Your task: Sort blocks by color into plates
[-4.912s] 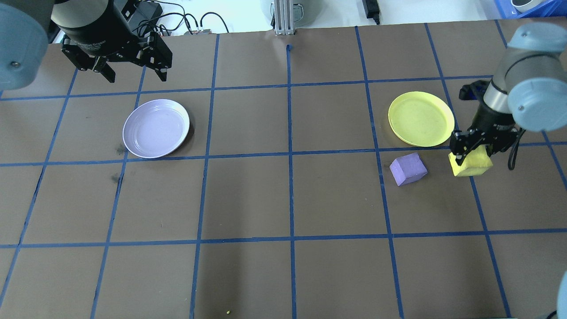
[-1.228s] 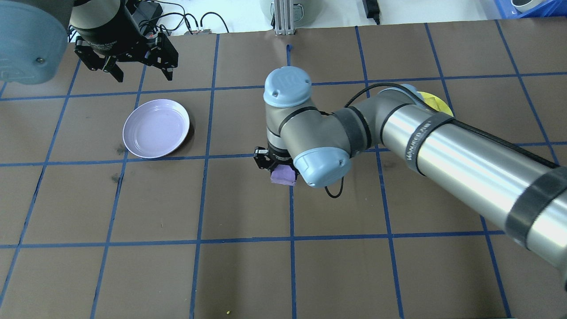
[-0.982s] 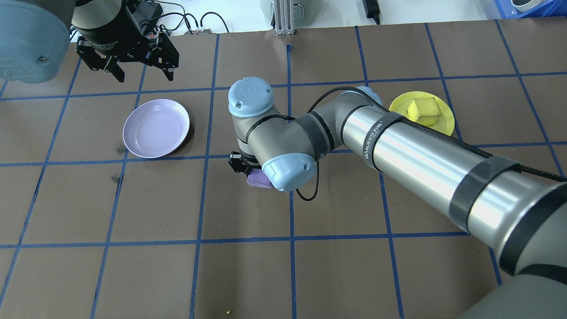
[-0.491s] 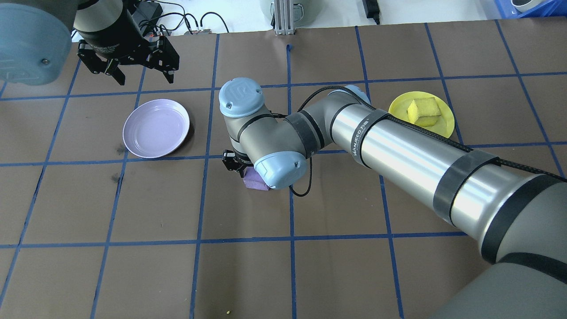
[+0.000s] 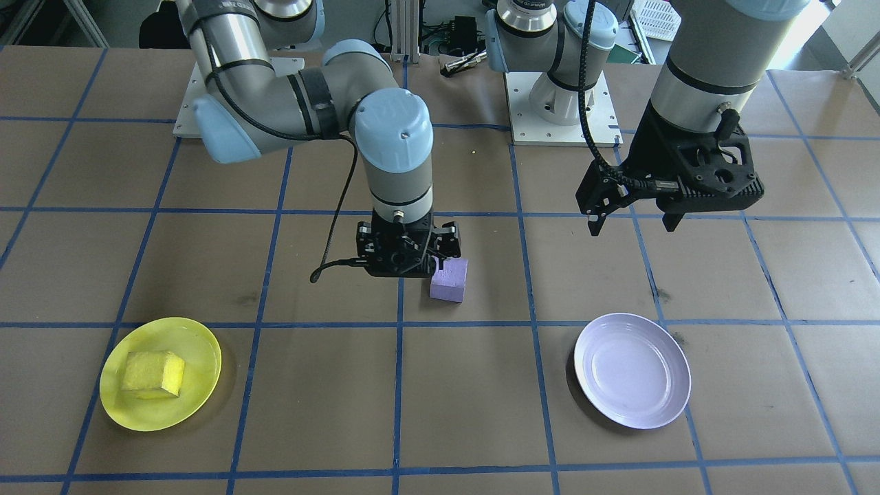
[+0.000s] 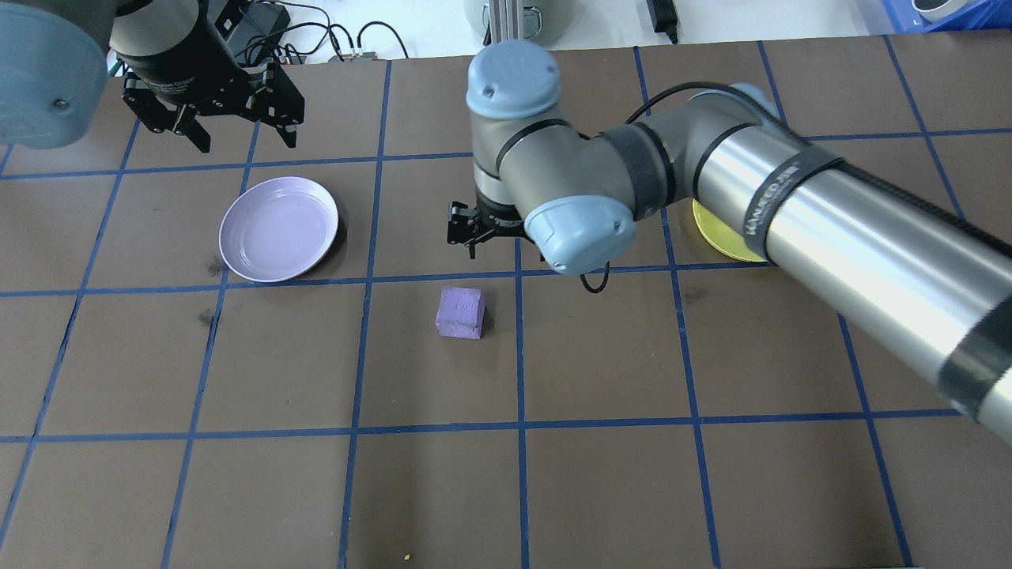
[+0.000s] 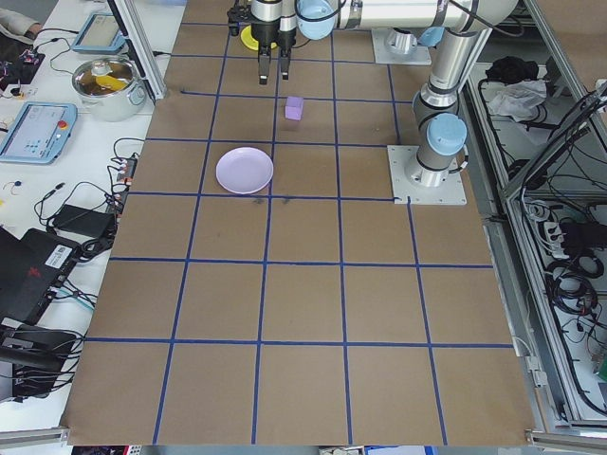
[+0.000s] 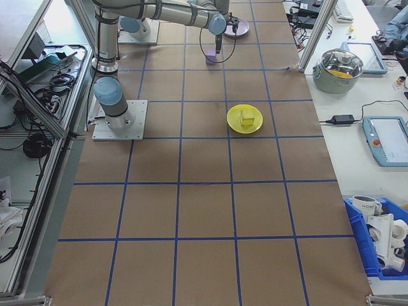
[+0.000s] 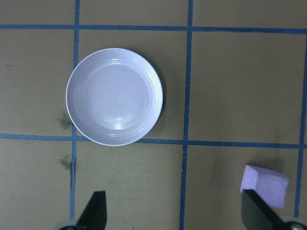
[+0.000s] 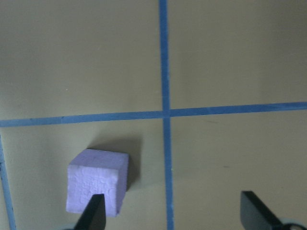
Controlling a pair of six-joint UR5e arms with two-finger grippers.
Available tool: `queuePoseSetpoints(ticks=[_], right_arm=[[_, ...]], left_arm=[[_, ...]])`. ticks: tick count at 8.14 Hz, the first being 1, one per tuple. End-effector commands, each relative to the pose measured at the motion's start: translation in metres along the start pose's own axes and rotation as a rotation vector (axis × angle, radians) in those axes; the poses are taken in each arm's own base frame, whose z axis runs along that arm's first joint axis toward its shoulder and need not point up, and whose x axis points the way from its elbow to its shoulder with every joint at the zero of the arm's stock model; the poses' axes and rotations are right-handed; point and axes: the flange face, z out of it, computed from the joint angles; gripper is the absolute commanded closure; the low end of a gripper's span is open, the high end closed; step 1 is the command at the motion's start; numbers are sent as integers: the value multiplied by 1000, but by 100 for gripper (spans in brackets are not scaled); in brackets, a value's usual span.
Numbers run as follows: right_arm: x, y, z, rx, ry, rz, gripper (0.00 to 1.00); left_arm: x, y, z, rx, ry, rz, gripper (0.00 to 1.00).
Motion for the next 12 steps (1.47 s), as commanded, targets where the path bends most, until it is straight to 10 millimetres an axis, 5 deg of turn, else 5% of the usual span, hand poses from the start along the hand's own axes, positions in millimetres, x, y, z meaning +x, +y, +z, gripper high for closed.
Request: queuePoseSetpoints(ticks=[1, 3, 5, 7, 8, 12], right_arm=[[113, -19, -100, 33, 6, 64, 0], [165, 1, -165, 74, 5, 129, 0], [181, 43, -225, 157, 4, 151, 0], [182, 52, -231, 163, 12, 153, 0], [183, 52, -227, 155, 23, 154, 0], [187, 49, -225, 154, 66, 72, 0]], left_arm=[[48, 12, 21, -44, 117, 80, 0], [90, 18, 53, -92, 116, 156, 0], [116, 20, 78, -117, 121, 184, 0], [147, 19, 130, -126, 122, 227, 0], [162, 30, 137, -141, 119, 254, 0], [161, 68, 207, -287, 90, 248, 0]])
